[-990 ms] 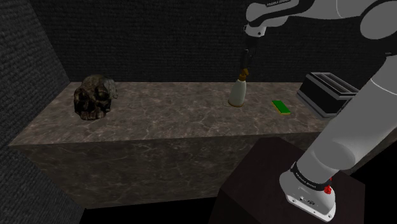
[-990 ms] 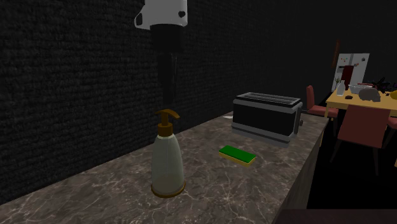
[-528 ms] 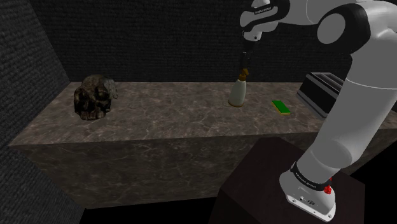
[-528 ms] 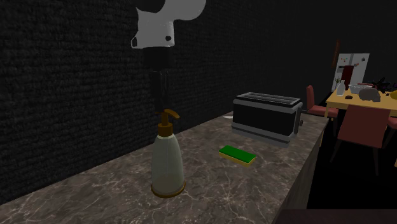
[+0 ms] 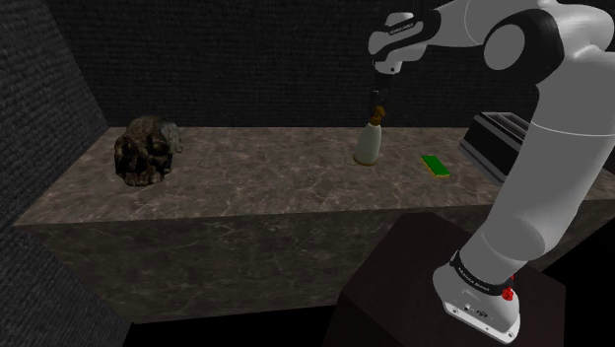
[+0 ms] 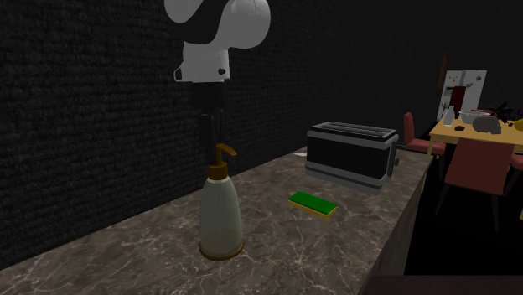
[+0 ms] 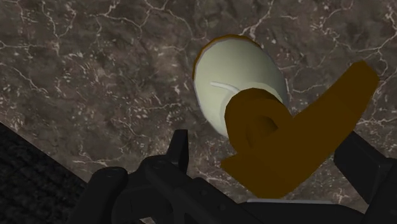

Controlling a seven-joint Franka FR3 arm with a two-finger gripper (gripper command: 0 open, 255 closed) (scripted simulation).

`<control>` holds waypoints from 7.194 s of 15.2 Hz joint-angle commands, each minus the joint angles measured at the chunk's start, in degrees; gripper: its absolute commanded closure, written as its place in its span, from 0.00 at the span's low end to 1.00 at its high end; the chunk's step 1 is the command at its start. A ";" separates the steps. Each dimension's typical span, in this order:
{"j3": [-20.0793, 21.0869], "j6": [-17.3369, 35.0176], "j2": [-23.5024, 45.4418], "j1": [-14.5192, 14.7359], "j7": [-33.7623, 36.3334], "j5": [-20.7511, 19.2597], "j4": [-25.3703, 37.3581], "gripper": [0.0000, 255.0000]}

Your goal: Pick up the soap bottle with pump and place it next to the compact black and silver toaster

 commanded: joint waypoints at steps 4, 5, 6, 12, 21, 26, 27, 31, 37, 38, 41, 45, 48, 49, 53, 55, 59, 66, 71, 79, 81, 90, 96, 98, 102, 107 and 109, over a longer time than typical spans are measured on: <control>0.02 0.30 0.07 0.01 -0.01 0.04 -0.21 0.00; 0.02 0.30 0.07 0.01 -0.01 0.04 -0.21 0.00; 0.02 0.29 0.07 0.01 -0.01 0.04 -0.20 0.00; 0.02 0.30 0.08 0.01 0.00 0.04 -0.20 1.00; -0.11 -3.24 -0.92 0.05 0.33 -0.43 2.42 1.00; -0.22 -6.86 -1.60 0.04 0.59 -0.76 5.41 1.00; -0.24 -7.60 -1.70 0.03 0.63 -0.81 6.06 1.00; -0.31 -10.58 -1.96 -0.03 0.77 -0.96 8.81 1.00; -0.41 -15.21 -1.93 -0.22 0.87 -1.00 13.47 1.00; -0.43 -16.01 -1.87 -0.26 0.88 -0.99 14.32 1.00; -0.48 -18.42 -1.60 -0.42 0.88 -0.91 16.99 1.00; -0.57 -21.76 -0.99 -0.71 0.83 -0.70 20.90 1.00; -0.63 -24.36 -0.33 -0.99 0.76 -0.46 24.13 1.00; -0.66 -25.26 -0.06 -1.10 0.73 -0.36 25.27 1.00; -0.76 -28.98 1.25 -1.66 0.58 0.14 30.23 1.00; -0.81 -30.95 2.08 -2.01 0.49 0.46 32.98 1.00; -0.91 -35.21 4.19 -2.95 0.28 1.31 39.26 1.00; -0.87 -44.79 10.59 -6.17 -0.01 3.99 55.07 1.00; 1.28 -49.19 12.39 -9.59 -0.50 3.96 61.54 1.00; -1.68 -41.97 -5.22 -9.32 -7.89 -2.36 37.08 1.00; -2.41 -41.48 -7.97 -10.03 -9.80 -3.48 34.01 1.00; -6.73 -41.40 -16.43 -14.22 -19.62 -7.67 26.28 1.00; -10.68 -42.34 -18.86 -17.66 -27.56 -9.59 25.34 1.00; -12.24 -42.73 -19.06 -18.89 -30.50 -9.98 25.70 1.00; -15.91 -43.60 -18.42 -21.46 -36.91 -10.21 27.42 1.00; -21.29 -44.94 -15.22 -25.65 -46.17 -8.76 31.64 1.00; -24.21 -45.78 -12.53 -28.31 -51.15 -7.00 34.60 1.00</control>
